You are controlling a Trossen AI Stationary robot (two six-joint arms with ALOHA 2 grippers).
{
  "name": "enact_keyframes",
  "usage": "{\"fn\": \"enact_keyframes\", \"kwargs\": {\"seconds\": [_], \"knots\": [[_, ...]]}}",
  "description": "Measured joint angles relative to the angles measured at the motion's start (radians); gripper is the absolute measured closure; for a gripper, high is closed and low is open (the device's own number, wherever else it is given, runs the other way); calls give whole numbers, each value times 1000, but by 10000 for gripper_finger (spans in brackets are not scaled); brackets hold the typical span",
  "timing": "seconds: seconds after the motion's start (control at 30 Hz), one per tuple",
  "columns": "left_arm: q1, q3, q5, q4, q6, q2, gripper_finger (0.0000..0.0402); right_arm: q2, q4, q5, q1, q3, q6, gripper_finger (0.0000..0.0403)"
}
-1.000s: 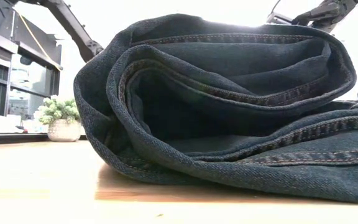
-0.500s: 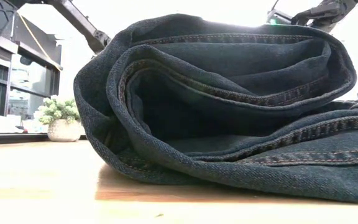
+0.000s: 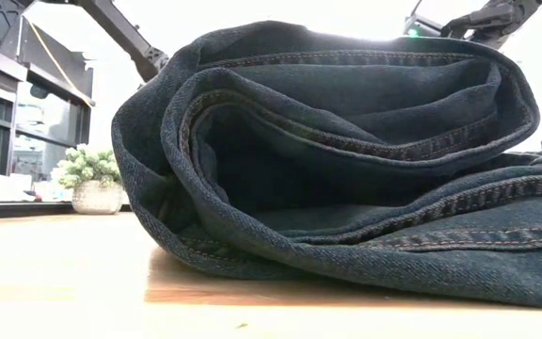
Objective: Fold laundry
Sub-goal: Stack the stacked clothes on top of the black pants
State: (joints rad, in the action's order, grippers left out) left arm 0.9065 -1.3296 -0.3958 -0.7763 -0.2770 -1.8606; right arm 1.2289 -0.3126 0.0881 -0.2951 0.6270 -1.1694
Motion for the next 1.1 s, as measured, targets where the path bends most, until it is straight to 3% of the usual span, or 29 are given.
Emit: {"fn": "enact_keyframes", "kwargs": {"seconds": [0.37, 0.53, 0.73, 1.1], "knots": [[37, 40, -94, 10, -7, 0, 200, 0, 2, 1, 9, 0, 8, 279], [35, 41, -68, -11, 41, 0, 174, 0, 2, 2, 9, 0, 8, 279], [36, 41, -68, -9, 41, -65, 168, 0, 3, 9, 9, 0, 8, 279], [-31, 37, -182, 31, -1, -174, 167, -47, 47, 26, 9, 0, -2, 279]]}}
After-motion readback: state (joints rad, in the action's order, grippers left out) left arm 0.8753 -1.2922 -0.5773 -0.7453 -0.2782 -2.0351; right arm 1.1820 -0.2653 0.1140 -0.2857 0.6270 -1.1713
